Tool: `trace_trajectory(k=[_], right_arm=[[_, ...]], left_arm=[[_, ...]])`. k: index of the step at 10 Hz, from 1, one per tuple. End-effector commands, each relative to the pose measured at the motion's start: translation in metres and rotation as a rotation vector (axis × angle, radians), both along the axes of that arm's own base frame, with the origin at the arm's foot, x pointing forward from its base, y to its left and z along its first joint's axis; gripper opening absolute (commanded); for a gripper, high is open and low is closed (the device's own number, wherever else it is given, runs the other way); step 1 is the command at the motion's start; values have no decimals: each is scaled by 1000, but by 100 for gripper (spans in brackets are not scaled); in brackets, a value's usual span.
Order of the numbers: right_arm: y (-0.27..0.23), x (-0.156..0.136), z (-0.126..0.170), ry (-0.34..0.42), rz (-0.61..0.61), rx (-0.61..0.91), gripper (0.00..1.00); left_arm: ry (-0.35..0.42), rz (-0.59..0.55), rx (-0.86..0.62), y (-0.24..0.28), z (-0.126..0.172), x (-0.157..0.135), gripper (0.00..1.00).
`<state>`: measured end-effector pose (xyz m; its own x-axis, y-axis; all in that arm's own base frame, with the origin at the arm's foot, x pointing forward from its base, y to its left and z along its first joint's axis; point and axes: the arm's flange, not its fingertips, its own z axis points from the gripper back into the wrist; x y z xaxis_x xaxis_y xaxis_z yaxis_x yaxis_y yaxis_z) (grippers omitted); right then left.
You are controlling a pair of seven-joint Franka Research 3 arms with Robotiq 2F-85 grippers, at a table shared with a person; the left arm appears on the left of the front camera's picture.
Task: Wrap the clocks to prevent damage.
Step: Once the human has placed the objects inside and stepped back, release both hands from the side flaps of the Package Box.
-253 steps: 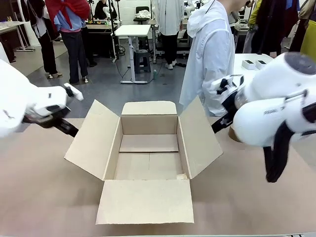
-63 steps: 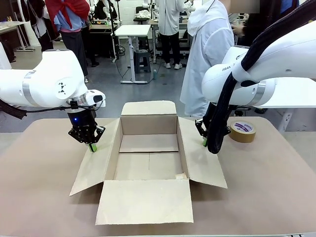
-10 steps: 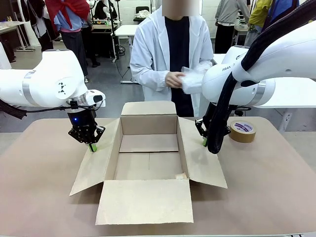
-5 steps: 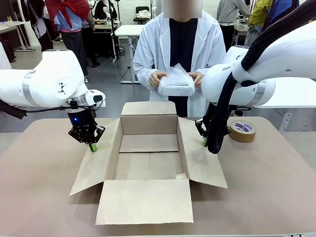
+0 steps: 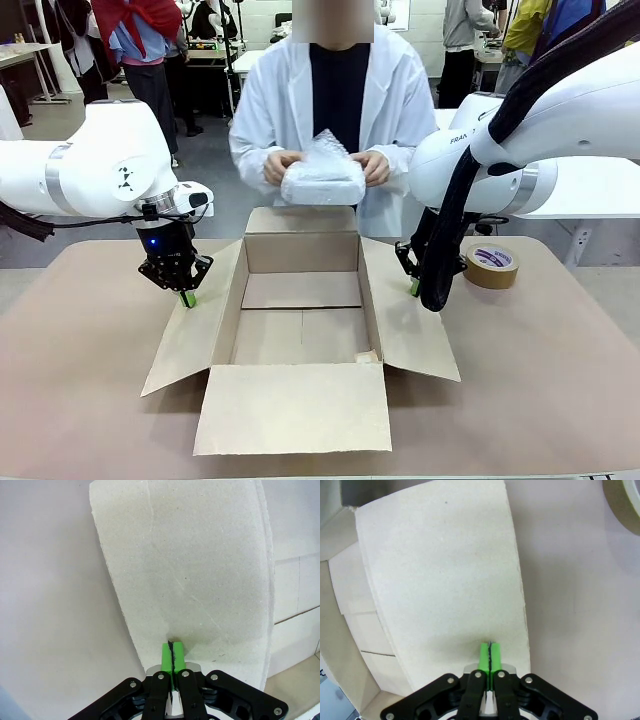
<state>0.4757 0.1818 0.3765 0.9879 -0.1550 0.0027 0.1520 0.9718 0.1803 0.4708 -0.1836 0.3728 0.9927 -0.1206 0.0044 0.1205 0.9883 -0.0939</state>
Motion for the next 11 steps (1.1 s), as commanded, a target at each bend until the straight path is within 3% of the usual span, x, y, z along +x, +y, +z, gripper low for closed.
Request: trace_trajectory(k=[1,11], right_arm=[[1,-1,-1,1,-13,-25,0],[1,-1,-1,1,-13,-25,0]], left_arm=[[3,-4,6,1,2,0,0],[3,-4,6,1,2,0,0]])
